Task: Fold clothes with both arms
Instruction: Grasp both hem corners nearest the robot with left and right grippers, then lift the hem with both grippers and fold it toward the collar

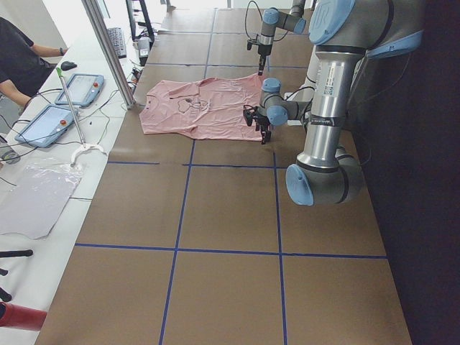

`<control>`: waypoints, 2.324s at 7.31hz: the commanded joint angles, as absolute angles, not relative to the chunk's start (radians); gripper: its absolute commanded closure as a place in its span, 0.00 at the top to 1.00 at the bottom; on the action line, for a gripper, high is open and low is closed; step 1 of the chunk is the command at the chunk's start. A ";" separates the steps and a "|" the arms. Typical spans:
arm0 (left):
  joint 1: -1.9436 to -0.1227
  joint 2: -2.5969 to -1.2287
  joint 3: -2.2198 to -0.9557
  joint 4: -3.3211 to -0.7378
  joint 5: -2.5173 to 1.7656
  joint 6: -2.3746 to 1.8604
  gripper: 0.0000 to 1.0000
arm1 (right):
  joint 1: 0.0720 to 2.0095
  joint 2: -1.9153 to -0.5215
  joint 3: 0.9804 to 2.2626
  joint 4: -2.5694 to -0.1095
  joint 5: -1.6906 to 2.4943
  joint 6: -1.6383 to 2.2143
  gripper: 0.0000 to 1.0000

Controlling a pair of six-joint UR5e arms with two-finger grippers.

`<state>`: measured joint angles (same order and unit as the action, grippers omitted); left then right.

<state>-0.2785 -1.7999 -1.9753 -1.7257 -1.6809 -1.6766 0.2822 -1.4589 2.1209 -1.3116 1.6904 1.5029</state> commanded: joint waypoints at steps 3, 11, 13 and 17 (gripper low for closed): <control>-0.252 -1.799 -1.973 -1.724 -1.683 -1.681 0.99 | 0.287 -1.462 2.121 -1.312 1.690 1.502 0.00; -0.238 -1.809 -1.974 -1.723 -1.689 -1.730 0.00 | 0.304 -1.463 2.121 -1.312 1.709 1.502 0.00; -0.239 -1.810 -1.985 -1.721 -1.692 -1.735 0.00 | 0.305 -1.463 2.128 -1.312 1.710 1.502 0.00; -0.215 -1.818 -2.271 -1.475 -1.701 -1.730 0.00 | 0.316 -1.532 2.254 -1.313 1.775 1.506 0.00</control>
<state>-0.2322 -1.8117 -2.1664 -1.5446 -1.6970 -1.7225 0.3142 -1.4964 2.1969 -1.3118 1.7537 1.5034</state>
